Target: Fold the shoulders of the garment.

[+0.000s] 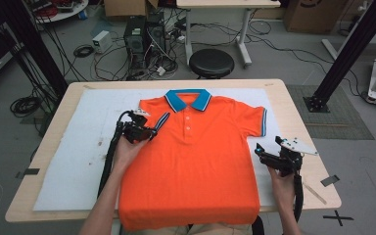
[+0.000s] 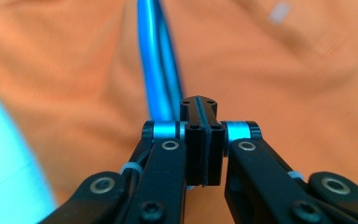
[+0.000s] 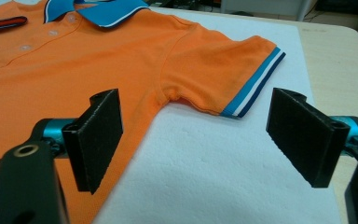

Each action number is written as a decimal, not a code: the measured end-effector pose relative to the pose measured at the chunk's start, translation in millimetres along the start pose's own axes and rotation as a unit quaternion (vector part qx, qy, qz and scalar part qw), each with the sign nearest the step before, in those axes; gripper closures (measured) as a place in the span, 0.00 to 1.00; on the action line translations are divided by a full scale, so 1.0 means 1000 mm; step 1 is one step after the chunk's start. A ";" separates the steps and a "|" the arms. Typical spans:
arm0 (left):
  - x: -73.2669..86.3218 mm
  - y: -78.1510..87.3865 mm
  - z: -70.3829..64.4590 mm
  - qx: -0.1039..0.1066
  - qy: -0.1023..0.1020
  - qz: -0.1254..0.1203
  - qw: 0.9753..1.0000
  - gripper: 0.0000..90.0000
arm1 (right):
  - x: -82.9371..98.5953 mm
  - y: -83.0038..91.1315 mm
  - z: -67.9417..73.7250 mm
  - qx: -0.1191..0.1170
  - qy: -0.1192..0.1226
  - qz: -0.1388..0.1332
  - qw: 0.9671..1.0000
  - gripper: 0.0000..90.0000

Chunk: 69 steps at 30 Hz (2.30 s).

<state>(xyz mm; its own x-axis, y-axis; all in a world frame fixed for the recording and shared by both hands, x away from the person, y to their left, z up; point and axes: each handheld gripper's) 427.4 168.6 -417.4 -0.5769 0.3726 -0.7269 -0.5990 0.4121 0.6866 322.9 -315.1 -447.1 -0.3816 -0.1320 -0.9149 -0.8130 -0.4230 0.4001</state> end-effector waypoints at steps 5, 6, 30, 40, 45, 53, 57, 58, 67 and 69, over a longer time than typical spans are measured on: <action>-0.006 -0.001 -0.005 -0.029 -0.026 0.043 0.998 0.82 | 0.000 0.000 0.000 0.000 0.001 -0.001 1.000 0.21; -0.005 -0.004 -0.006 -0.038 -0.033 0.058 0.997 0.79 | 0.000 0.000 0.000 -0.001 0.000 -0.001 1.000 0.21; 0.009 0.013 -0.002 -0.039 -0.058 0.073 0.995 0.74 | 0.000 -0.001 0.001 0.001 0.001 0.003 1.000 0.21; 0.013 0.007 -0.009 -0.083 -0.095 0.073 0.989 0.97 | 0.000 -0.001 0.001 0.003 0.001 0.003 1.000 0.21; 0.009 0.012 -0.002 -0.016 -0.041 0.029 0.999 0.99 | 0.000 -0.001 0.001 0.004 0.002 0.005 1.000 0.21; 0.011 0.009 0.000 -0.077 -0.051 0.067 0.993 0.94 | 0.000 -0.001 0.001 0.002 0.003 0.005 1.000 0.21; 0.016 0.010 0.004 -0.036 -0.041 0.052 0.997 0.89 | 0.000 -0.001 0.002 0.003 0.002 0.007 1.000 0.21; 0.017 0.013 0.008 -0.025 -0.031 0.044 0.998 0.85 | 0.000 -0.001 0.001 0.003 0.004 0.005 1.000 0.21; 0.026 0.051 0.027 -0.046 0.006 -0.061 0.997 0.60 | 0.000 0.000 0.000 0.004 -0.005 -0.003 1.000 0.21; 0.032 0.056 0.029 -0.045 0.013 -0.074 0.996 0.53 | 0.000 0.000 -0.001 0.005 -0.003 -0.003 1.000 0.21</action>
<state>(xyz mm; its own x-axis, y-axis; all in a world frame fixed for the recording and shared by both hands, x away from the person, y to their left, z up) 391.7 228.2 -402.4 -0.4929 0.2911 -0.8200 -0.7244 0.3848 0.5720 323.1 -315.7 -447.1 -0.3791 -0.1240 -0.9170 -0.8200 -0.4141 0.3950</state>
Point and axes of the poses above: each handheld gripper's, and its own axes: y roughly backward along the jaws, x roughly out of its underside, z roughly to its left, and after that the axes turned 7 degrees about -x, right-handed
